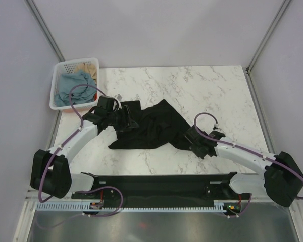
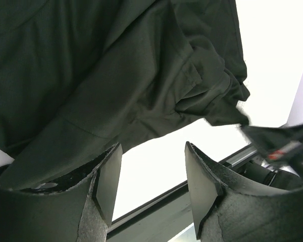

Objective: Fold and stack the t-shirts
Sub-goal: Flatten the tshirt out

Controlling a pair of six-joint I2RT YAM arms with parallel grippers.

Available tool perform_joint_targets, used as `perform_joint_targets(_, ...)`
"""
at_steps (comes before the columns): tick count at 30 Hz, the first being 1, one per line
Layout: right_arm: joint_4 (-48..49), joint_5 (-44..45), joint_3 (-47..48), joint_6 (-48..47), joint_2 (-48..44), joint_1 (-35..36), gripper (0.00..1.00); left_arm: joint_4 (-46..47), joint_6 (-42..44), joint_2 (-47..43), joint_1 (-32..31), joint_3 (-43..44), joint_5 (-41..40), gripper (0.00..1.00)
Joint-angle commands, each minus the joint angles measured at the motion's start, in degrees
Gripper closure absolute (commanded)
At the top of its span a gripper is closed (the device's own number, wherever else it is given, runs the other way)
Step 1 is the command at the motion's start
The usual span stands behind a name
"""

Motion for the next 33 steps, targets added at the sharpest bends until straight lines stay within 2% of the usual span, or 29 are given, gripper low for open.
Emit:
perform_joint_targets(1, -8.5, 15.5, 6.3, -10.7, -5.4, -2.0, 1.00, 1.9, 4.3, 1.9, -0.9, 4.0, 1.5, 0.40)
perform_joint_targets(9, -15.4, 25.1, 10.4, -21.0, -6.7, -8.3, 1.00, 1.6, 7.8, 12.9, -2.4, 9.9, 1.9, 0.45)
perform_joint_targets(14, -15.4, 27.6, 11.9, -27.2, -8.2, -14.9, 1.00, 1.8, 8.3, 14.1, -9.4, 10.3, -1.3, 0.46)
perform_joint_targets(16, -15.3, 28.1, 12.2, -27.5, -8.8, -15.3, 1.00, 2.4, 8.4, 15.2, -13.3, 11.9, -1.3, 0.46)
perform_joint_targets(21, -13.0, 26.9, 11.6, -28.8, -10.3, -15.3, 1.00, 4.7, 6.2, 20.9, -18.2, 16.1, -1.3, 0.46)
perform_joint_targets(25, -12.9, 26.4, 11.9, -28.9, -10.4, -15.4, 1.00, 4.9, 5.7, 24.9, -22.2, 17.7, -5.1, 0.47)
perform_joint_targets(33, -10.3, 23.5, 11.0, -29.9, -12.3, -15.2, 1.00, 4.8, 4.3, 28.8, -27.4, 20.5, -20.3, 0.49)
